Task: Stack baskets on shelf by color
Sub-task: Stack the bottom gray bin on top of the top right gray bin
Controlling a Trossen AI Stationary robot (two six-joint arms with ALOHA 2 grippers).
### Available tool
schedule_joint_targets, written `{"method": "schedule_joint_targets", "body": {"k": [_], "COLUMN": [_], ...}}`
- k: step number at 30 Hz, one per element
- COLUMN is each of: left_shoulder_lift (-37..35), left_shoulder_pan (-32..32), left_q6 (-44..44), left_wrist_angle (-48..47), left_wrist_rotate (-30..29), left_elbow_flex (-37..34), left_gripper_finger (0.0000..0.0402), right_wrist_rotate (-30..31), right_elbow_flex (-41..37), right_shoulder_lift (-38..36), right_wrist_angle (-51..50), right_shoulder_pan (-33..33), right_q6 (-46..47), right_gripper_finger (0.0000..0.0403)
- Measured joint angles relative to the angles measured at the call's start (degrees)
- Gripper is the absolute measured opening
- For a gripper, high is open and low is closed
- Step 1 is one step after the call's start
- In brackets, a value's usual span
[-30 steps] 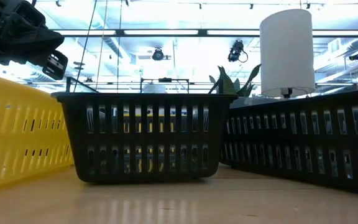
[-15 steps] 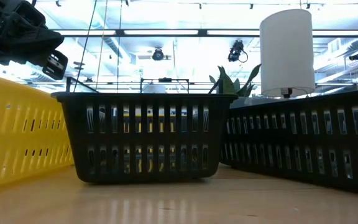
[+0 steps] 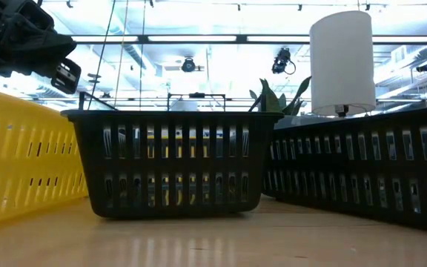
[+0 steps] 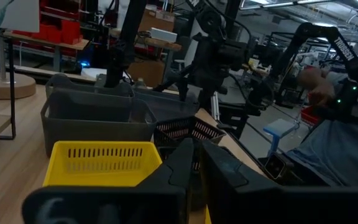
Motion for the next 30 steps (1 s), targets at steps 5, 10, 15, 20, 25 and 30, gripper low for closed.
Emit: {"method": "schedule_joint_targets", "body": {"k": [5,10,15,20,25,30], "left_shoulder_lift": [0.0,0.0,0.0,0.0,0.0,0.0], "left_shoulder_pan": [0.0,0.0,0.0,0.0,0.0,0.0], "left_q6": [0.0,0.0,0.0,0.0,0.0,0.0], "left_wrist_angle": [0.0,0.0,0.0,0.0,0.0,0.0], "left_wrist_rotate": [0.0,0.0,0.0,0.0,0.0,0.0], "left_elbow_flex": [0.0,0.0,0.0,0.0,0.0,0.0], "left_gripper_finger": [0.0028,0.0026,0.0032,0.0036,0.0029,0.0031], "right_wrist_rotate": [1.5,1.5,1.1,0.9,-0.5,-1.7], "right_elbow_flex": [-2.0,-4.0,-5.0,-6.2,-7.0,-7.0], "right_shoulder_lift": [0.0,0.0,0.0,0.0,0.0,0.0], "right_wrist_angle": [1.8,3.8,5.2,7.0,8.4,8.6], "right_shoulder_pan": [0.3,0.6,0.7,0.7,0.7,0.7], "right_q6": [1.6,3.2,3.2,3.2,3.2,3.2], "right_gripper_finger": [0.0224,0.0224,0.0219,0.0199,0.0174,0.0145]}}
